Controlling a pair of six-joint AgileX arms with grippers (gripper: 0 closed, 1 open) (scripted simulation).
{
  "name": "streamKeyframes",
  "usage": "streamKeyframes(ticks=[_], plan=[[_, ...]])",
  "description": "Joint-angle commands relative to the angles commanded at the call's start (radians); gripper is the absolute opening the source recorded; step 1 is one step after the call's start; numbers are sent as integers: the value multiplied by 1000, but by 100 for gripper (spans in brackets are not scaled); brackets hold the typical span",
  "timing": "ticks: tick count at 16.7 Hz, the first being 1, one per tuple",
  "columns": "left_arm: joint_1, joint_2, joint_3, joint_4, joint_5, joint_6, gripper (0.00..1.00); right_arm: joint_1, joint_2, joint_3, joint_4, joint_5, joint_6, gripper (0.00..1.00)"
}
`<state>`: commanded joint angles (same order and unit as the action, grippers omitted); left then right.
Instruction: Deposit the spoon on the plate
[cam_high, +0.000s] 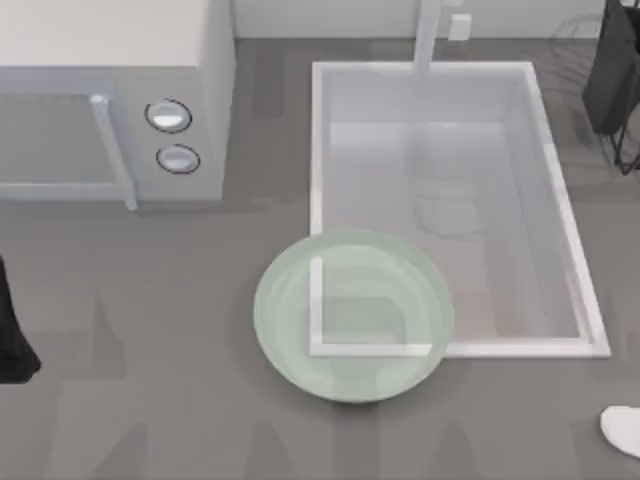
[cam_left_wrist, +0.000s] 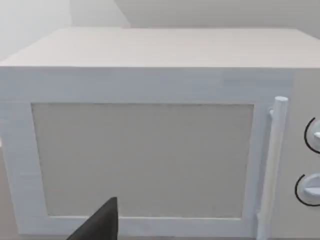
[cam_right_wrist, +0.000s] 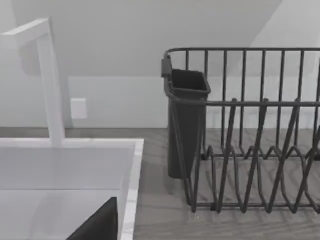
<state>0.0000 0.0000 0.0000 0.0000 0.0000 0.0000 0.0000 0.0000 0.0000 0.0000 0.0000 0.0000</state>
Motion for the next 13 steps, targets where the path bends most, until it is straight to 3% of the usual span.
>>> streamKeyframes(ticks=[6,9,13], plan=[[0,0,0,0,0,0,100,-17,105,77,-98,2,-107,100],[0,0,0,0,0,0,100,-39,278,188,-249,2,-296,100],[0,0,0,0,0,0,100,-75,589,362,-511,1,-664,100]])
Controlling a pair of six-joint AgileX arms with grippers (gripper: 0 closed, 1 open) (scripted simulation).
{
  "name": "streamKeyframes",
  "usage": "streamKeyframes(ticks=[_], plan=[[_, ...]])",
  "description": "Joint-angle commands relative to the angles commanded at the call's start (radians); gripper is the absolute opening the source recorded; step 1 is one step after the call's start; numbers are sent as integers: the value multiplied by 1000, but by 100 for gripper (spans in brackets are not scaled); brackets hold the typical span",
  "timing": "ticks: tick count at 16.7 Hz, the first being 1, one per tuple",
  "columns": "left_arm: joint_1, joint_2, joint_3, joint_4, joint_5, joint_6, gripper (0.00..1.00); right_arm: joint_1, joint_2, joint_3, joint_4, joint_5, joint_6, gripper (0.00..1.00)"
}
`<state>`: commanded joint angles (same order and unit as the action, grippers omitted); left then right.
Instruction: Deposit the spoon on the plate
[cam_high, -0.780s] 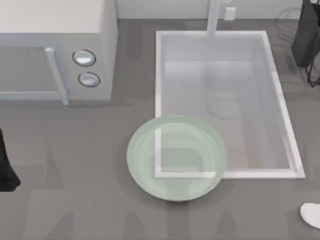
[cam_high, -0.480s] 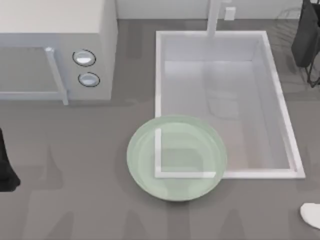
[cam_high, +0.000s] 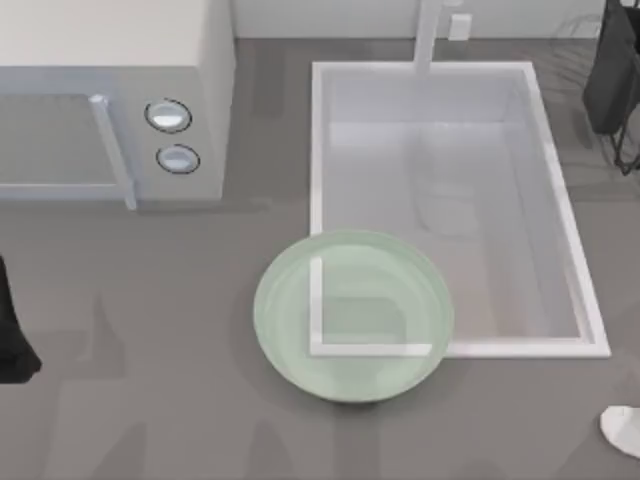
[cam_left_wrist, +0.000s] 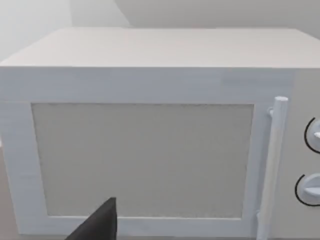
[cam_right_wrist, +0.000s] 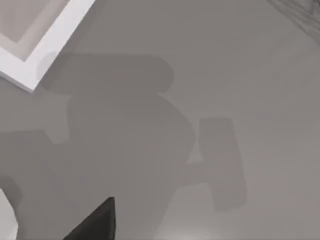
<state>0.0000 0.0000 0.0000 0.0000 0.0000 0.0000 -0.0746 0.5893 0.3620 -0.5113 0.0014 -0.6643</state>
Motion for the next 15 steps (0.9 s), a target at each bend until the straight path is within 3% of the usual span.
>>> streamKeyframes(ticks=[4,8,11,15], plan=[[0,0,0,0,0,0,100,-37,306,172,-261,0,-371,100],[0,0,0,0,0,0,100,-67,535,321,-461,2,-640,100],[0,0,0,0,0,0,100,-81,644,399,-552,4,-771,100],[0,0,0,0,0,0,100,-86,677,425,-581,4,-814,100]])
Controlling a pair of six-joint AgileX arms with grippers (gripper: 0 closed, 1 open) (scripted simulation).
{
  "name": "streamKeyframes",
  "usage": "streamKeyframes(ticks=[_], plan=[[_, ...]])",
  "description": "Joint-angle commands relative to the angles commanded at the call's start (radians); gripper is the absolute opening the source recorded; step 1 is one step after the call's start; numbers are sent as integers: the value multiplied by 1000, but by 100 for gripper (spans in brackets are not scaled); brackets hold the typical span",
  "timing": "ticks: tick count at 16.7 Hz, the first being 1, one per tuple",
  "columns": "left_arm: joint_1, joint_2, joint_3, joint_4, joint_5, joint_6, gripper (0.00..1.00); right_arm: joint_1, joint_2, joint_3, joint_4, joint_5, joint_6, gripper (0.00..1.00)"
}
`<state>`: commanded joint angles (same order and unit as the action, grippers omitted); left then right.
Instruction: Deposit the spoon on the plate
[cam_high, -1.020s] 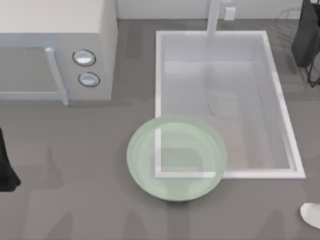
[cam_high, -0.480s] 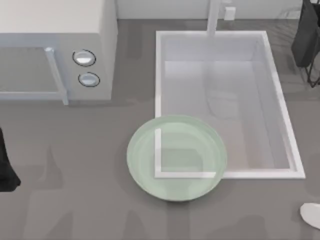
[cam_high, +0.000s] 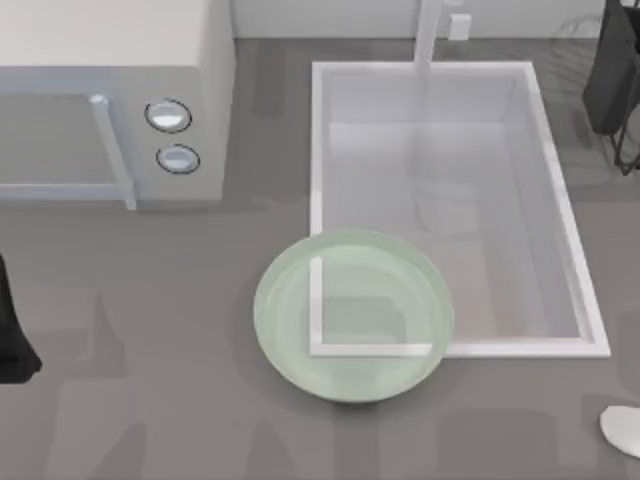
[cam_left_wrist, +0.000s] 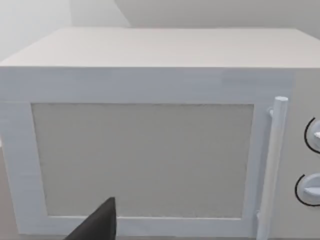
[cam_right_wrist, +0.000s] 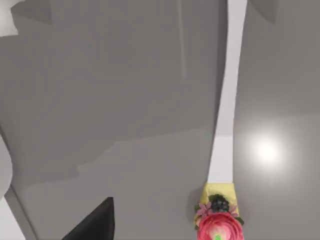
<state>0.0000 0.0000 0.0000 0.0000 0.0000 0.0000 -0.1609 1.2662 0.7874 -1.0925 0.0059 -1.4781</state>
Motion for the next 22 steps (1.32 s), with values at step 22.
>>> streamKeyframes(ticks=[22], plan=[[0,0,0,0,0,0,100,2,231,-274,505,-1,6,92]])
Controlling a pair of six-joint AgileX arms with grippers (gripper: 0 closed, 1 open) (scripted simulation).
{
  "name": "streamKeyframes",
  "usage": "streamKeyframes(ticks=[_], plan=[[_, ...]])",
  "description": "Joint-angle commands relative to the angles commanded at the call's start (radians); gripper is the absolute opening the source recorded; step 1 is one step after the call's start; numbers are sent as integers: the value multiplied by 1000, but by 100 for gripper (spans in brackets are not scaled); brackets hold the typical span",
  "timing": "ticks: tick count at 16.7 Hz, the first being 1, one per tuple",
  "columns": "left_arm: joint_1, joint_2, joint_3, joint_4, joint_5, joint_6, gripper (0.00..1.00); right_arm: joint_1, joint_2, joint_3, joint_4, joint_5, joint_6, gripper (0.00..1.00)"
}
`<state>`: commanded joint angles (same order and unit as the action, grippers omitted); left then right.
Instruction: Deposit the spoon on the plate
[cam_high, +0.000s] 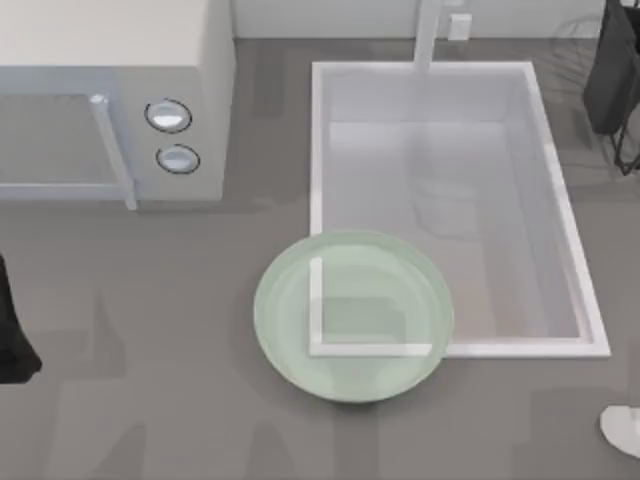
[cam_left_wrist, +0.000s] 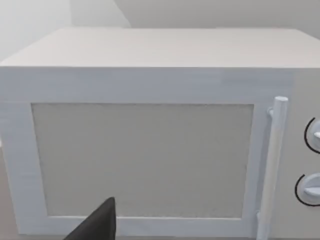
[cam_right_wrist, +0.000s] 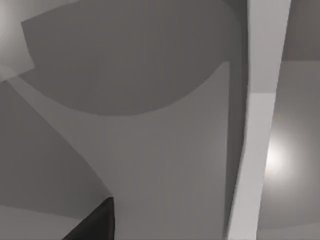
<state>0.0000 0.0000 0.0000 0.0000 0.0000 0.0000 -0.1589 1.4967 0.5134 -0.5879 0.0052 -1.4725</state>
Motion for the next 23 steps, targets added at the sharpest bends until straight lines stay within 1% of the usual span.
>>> streamKeyframes(ticks=[12,13,20,21,23], plan=[[0,0,0,0,0,0,100,0,0,0,0,0,0,2],[0,0,0,0,0,0,100,0,0,0,0,0,0,0],[0,0,0,0,0,0,100,0,0,0,0,0,0,0],[0,0,0,0,0,0,100,4,-69,51,-121,7,42,0],[0,0,0,0,0,0,100,2,-74,64,-137,8,40,0]])
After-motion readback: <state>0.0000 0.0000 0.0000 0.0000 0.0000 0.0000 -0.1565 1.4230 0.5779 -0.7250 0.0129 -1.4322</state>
